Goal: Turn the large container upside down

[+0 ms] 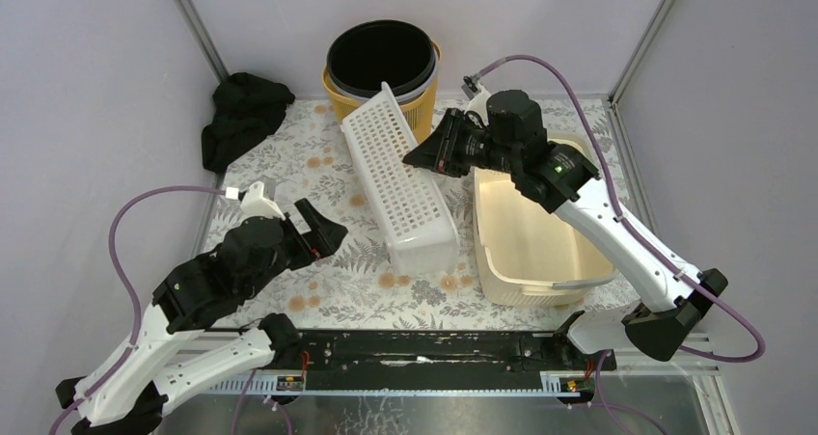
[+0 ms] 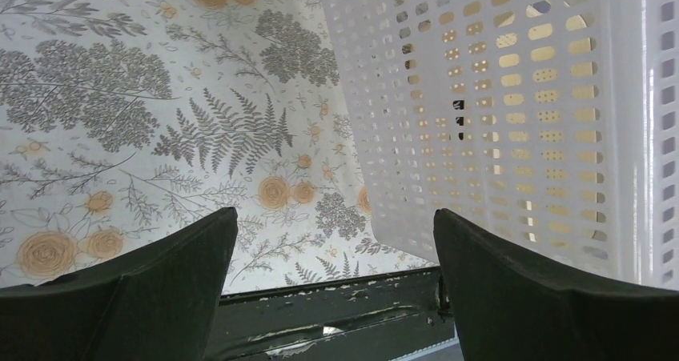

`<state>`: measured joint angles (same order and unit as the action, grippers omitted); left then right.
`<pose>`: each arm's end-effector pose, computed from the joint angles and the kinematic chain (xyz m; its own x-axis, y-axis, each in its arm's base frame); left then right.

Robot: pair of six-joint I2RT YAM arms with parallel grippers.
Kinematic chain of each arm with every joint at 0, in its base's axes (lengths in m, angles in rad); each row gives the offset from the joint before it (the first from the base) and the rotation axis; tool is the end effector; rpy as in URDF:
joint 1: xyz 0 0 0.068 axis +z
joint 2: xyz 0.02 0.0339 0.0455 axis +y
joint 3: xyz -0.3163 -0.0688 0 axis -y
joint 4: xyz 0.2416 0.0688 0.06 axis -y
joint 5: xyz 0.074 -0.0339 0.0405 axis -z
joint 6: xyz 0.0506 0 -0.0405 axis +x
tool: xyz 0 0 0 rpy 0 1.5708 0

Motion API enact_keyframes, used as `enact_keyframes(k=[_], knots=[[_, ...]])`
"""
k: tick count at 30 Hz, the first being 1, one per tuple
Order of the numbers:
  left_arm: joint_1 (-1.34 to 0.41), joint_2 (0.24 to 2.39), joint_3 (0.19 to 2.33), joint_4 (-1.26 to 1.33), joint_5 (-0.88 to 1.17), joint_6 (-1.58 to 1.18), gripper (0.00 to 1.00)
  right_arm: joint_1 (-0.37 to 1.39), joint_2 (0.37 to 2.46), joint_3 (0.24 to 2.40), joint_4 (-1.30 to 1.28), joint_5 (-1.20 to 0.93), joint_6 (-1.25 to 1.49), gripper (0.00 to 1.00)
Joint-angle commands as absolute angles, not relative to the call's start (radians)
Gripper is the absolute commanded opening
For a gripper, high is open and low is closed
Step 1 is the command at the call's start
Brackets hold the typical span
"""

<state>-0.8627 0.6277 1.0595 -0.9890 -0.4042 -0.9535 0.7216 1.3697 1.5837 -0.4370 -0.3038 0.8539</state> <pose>0.0545 -0.0331 0.3911 -0.5916 -0.4619 -0.6609 -0.0019 0.8204 -0.5717 0.2148 0.2092 0.5063 -0.7494 0.2988 -0.5909 -0.4329 0.4542 0.7787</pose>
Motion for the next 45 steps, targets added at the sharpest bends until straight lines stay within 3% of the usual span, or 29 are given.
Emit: enact_keyframes(k=[1,34,45], knots=[[-0.858,0.603,1.044,-1.061,-0.471,-1.005,1.0,0.72,1.336,1.562,-0.284,-0.268,0.883,0.0],[-0.859,0.502,1.014,-1.189,-0.562,-1.117,1.0,0.721,1.315,1.368,-0.178,-0.151,0.944,0.0],[-0.859,0.514,1.125,-1.216,-0.591,-1.079,1.0,0.721,1.334,1.286,-0.031,-0.106,1.047,0.0]])
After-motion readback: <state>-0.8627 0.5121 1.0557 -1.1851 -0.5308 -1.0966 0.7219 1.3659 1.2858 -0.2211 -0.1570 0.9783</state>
